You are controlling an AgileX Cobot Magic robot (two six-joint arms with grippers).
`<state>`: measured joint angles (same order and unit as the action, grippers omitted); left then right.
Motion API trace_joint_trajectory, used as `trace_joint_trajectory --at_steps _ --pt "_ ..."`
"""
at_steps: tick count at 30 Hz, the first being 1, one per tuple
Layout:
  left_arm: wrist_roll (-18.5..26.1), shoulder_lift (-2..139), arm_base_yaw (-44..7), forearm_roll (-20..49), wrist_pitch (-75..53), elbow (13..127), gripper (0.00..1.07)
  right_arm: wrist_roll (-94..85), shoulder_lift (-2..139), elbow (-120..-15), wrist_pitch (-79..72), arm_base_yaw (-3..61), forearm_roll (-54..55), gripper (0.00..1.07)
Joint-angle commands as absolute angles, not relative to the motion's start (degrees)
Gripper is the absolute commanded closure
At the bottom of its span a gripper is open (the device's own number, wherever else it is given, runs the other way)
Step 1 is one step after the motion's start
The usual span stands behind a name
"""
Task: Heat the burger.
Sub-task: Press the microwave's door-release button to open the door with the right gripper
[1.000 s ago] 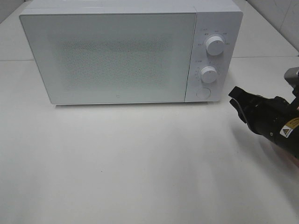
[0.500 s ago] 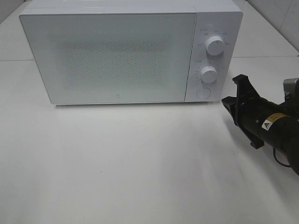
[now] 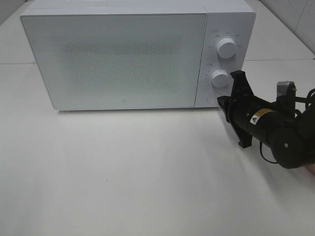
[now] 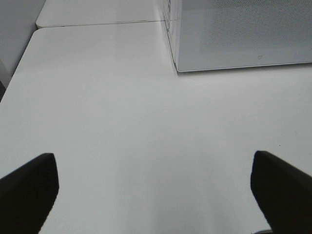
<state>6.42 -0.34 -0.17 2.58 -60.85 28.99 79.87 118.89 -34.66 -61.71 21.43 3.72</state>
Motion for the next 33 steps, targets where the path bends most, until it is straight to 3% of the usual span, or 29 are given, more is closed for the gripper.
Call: trace_joint_trajectory --at_steps 1,33 --pt "6.3 -1.4 -0.5 3.1 -60.0 28.9 0.02 81.1 119.5 -35.6 -61.2 21.5 3.7 1.07" --pt "6.3 -1.4 -0.5 3.1 -60.0 28.9 0.02 80.7 123.3 -43.3 -61.4 21.5 5.3 1.07"
